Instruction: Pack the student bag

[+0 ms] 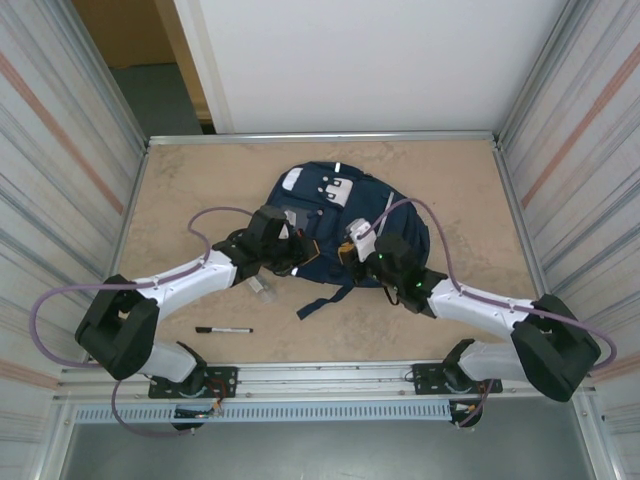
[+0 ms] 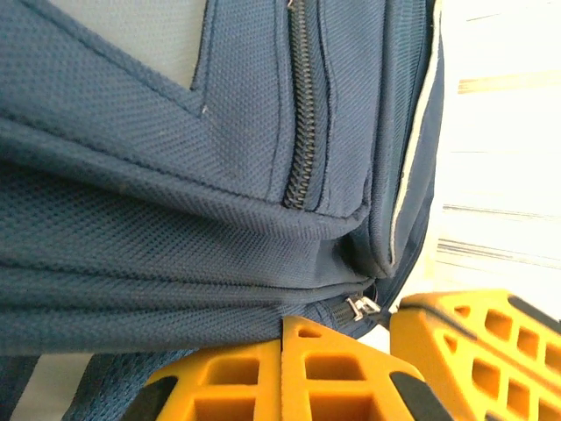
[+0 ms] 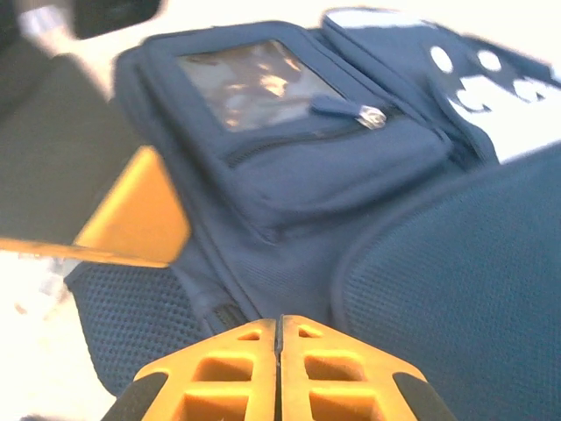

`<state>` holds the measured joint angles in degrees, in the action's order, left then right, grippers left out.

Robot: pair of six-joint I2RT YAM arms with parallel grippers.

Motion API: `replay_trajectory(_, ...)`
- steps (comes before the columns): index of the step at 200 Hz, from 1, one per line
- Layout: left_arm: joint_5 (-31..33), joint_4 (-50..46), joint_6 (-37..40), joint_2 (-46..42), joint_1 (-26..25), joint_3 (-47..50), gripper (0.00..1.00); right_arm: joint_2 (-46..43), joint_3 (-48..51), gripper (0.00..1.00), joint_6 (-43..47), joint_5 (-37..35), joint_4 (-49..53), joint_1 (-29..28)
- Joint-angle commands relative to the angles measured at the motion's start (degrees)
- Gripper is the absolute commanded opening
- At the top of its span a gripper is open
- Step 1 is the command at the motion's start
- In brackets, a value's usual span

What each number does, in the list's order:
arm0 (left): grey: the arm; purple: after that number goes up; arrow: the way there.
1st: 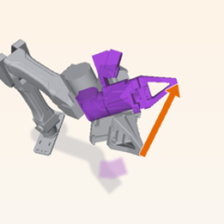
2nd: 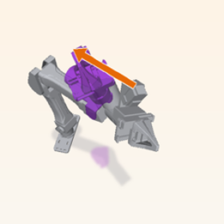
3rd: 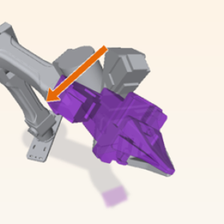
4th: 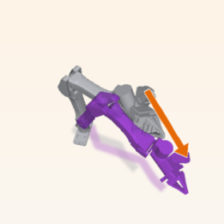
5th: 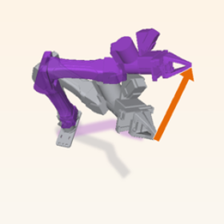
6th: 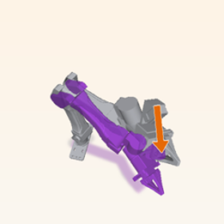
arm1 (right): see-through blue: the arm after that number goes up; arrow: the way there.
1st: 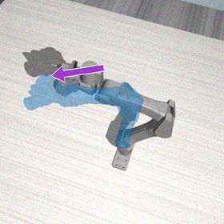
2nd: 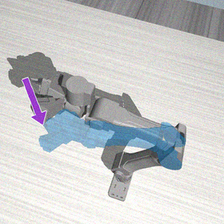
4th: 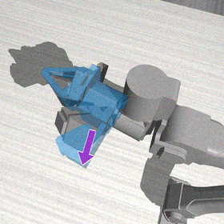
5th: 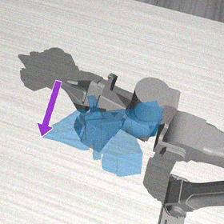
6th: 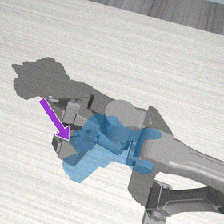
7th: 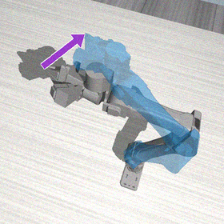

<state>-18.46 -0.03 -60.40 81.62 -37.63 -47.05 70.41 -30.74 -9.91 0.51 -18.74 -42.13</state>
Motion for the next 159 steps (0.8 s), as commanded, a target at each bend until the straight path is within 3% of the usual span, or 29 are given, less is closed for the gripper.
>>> replay_trajectory(1,2.2,2.32,-1.29,-1.1,0.77,0.86,0.0,-1.71,-0.35,0.0,-26.55,-0.54,10.49,2.06)
replay_trajectory(25,1.47,2.11,0.34,0.19,2.88,0.17,0.0,-4.57,1.98,0.0,-34.65,-5.4,14.84,1.89)
replay_trajectory(46,1.63,0.84,1.39,0.04,6.32,1.15,0.0,-9.07,2.63,0.0,-33.59,-10.65,21.33,3.67)
replay_trajectory(75,-0.24,-2.91,6.79,0.35,12.66,-0.02,0.0,-17.23,5.41,0.0,-32.2,-12.13,26.19,9.11)
replay_trajectory(122,-5.0,-8.77,15.1,5.96,20.37,-5.97,0.0,-25.97,9.87,0.0,-23.45,-8.4,24.31,16.8)
replay_trajectory(154,-10.99,-10.11,15.24,10.18,21.54,-10.44,0.0,-24.62,7.14,0.0,-17.53,4.86,19.77,17.48)
replay_trajectory(159,-11.26,-10.15,15.06,9.54,20.93,-10.52,0.05,-24.27,6.67,0.0,-17.5,5.84,18.99,17.45)
